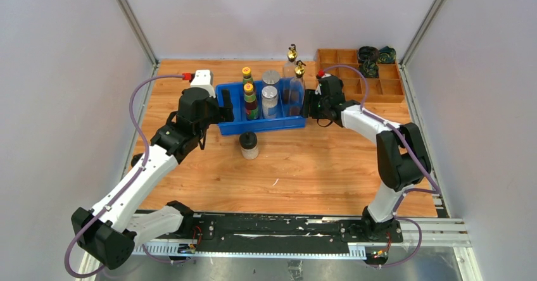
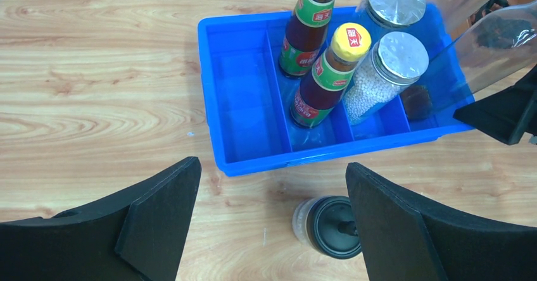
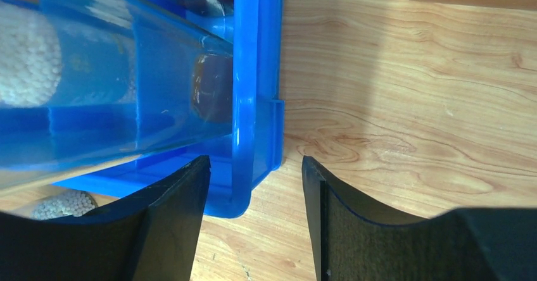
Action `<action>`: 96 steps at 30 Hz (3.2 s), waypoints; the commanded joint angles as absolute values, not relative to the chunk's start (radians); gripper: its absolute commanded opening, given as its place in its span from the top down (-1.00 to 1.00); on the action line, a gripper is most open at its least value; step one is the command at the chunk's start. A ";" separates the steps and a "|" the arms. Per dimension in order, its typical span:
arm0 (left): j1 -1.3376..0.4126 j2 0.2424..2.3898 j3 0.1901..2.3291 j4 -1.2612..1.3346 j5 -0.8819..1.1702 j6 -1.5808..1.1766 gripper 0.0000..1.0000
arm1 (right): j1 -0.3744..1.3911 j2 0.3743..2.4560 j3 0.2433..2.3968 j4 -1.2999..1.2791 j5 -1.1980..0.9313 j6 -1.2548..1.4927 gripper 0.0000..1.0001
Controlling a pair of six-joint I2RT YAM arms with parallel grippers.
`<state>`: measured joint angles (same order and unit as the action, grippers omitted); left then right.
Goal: Organize the condiment bottles
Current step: Move the storage box to the center of the board.
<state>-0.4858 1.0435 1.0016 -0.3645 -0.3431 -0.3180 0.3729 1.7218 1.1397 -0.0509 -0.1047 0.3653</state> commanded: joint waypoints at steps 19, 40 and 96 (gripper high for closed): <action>-0.481 0.993 0.980 -0.372 -0.355 -0.312 -0.80 | 0.388 1.755 1.090 -0.037 -0.060 0.394 0.25; -0.481 0.944 0.967 -0.396 -0.360 -0.322 -0.79 | 0.388 1.708 1.036 -0.047 -0.044 0.394 0.50; -0.482 0.818 0.888 -0.483 -0.398 -0.408 -0.79 | 0.387 1.201 0.629 -0.168 0.048 0.291 0.59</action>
<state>-0.4858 0.8417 0.9066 -0.4629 -0.3607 -0.3916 0.3824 1.2160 0.6636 -0.0925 0.0231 0.3462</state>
